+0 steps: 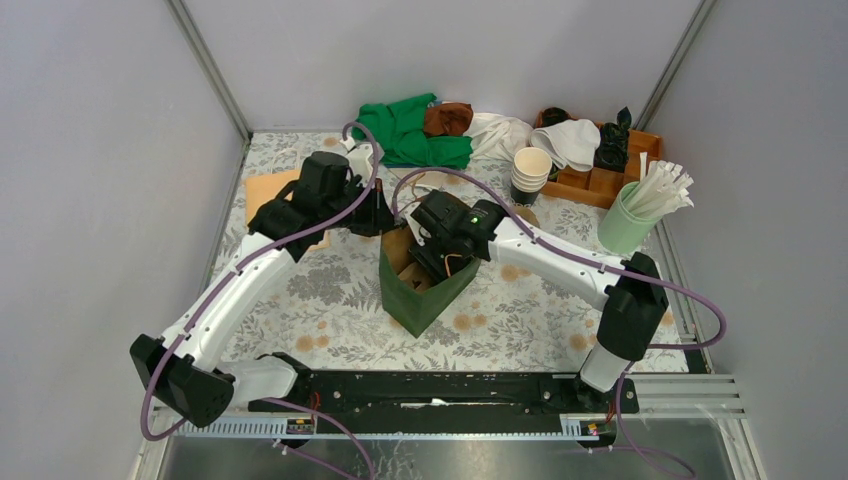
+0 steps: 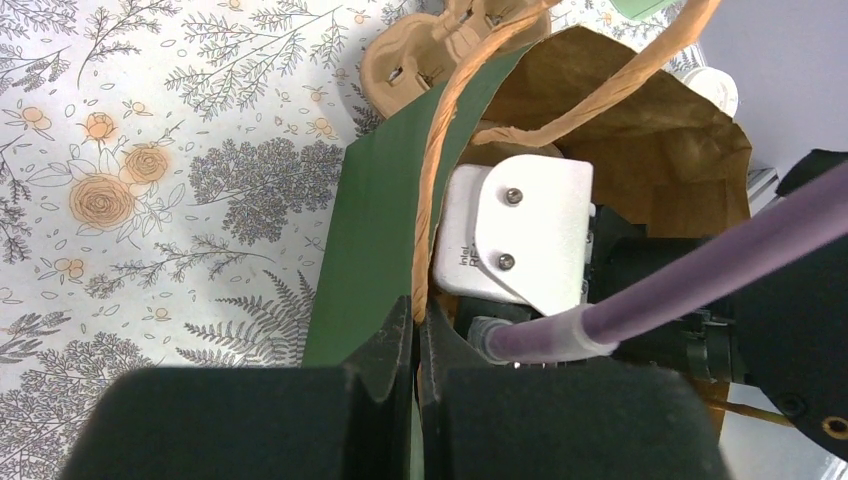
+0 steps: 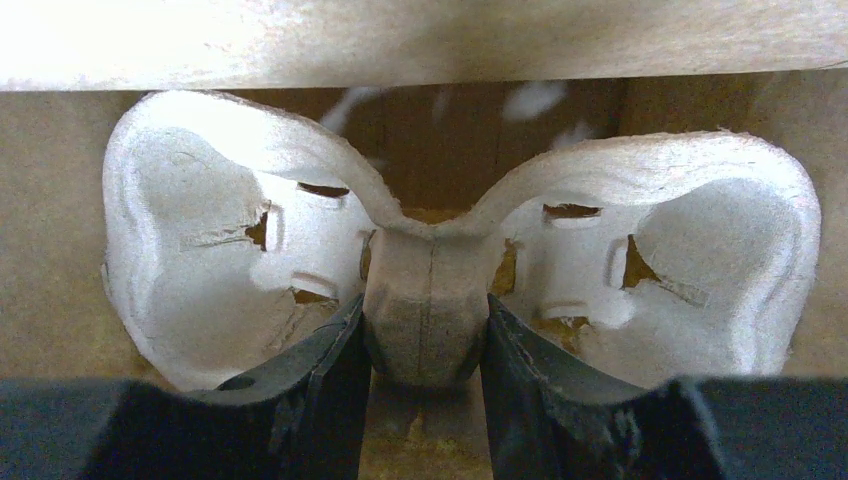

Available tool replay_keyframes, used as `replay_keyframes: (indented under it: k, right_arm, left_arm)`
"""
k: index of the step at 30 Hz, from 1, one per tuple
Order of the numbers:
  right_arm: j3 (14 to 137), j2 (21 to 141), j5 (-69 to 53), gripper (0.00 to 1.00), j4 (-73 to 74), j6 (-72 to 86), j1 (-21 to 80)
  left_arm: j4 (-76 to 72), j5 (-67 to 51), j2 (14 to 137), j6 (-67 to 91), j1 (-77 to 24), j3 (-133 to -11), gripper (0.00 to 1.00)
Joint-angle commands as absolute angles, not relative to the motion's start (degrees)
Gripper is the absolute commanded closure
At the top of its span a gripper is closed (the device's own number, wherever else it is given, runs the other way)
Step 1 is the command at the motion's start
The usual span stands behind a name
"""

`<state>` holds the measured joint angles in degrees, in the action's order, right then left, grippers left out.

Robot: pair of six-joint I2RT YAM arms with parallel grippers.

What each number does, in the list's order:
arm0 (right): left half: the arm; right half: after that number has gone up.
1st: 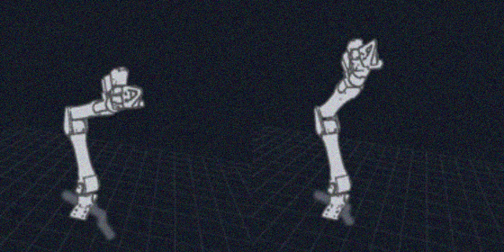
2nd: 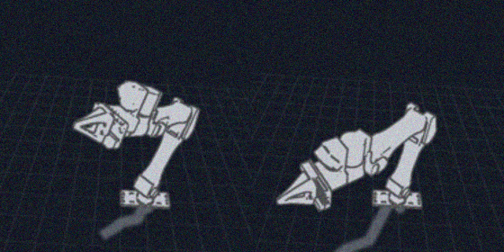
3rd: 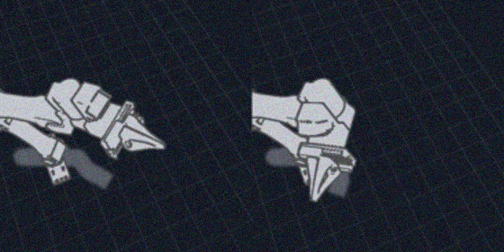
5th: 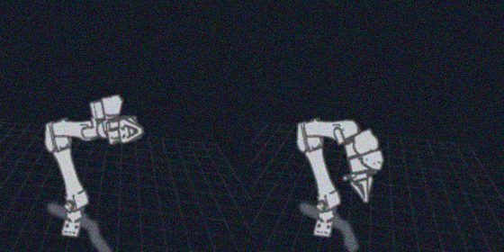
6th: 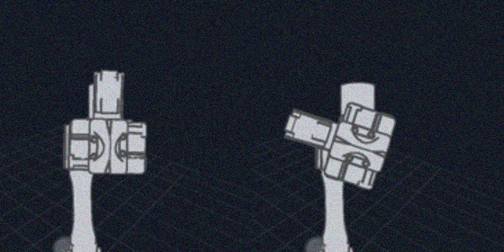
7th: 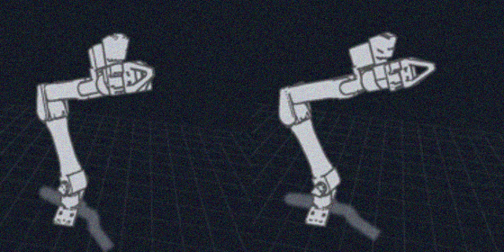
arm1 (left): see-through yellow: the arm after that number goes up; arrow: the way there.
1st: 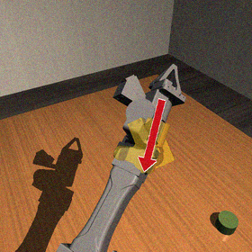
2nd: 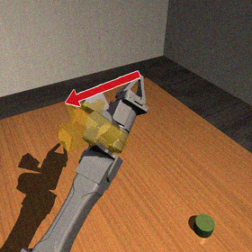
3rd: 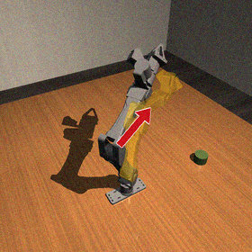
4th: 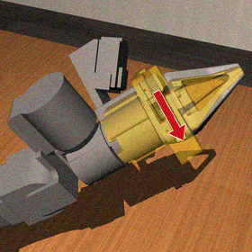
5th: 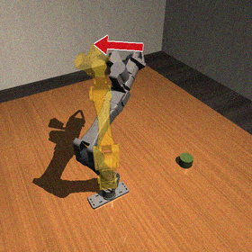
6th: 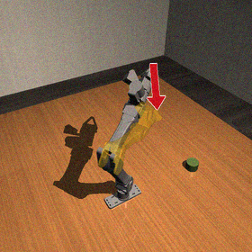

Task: Pack the takeout coffee
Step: Place the cup tray in the takeout bag.

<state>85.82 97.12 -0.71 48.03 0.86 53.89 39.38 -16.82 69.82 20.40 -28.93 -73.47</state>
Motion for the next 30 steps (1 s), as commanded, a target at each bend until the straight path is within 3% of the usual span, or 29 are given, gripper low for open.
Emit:
replay_keyframes:
  k: [1,15,30]
  right_arm:
    - [84.03,97.01,-2.96,0.61,50.72,0.93,54.4]
    - [83.78,100.15,-3.9,0.61,51.07,1.35,54.49]
    - [84.73,104.21,-4.66,0.6,52.29,1.59,55.17]
  left_arm:
    - [35.01,-14.69,67.44,17.19,-29.26,-74.27,1.0]
    - [37.92,-7.23,65.78,10.24,-29.36,-71.3,1.0]
    - [35.66,-9.6,64.84,9.67,-29.36,-70.06,1.0]
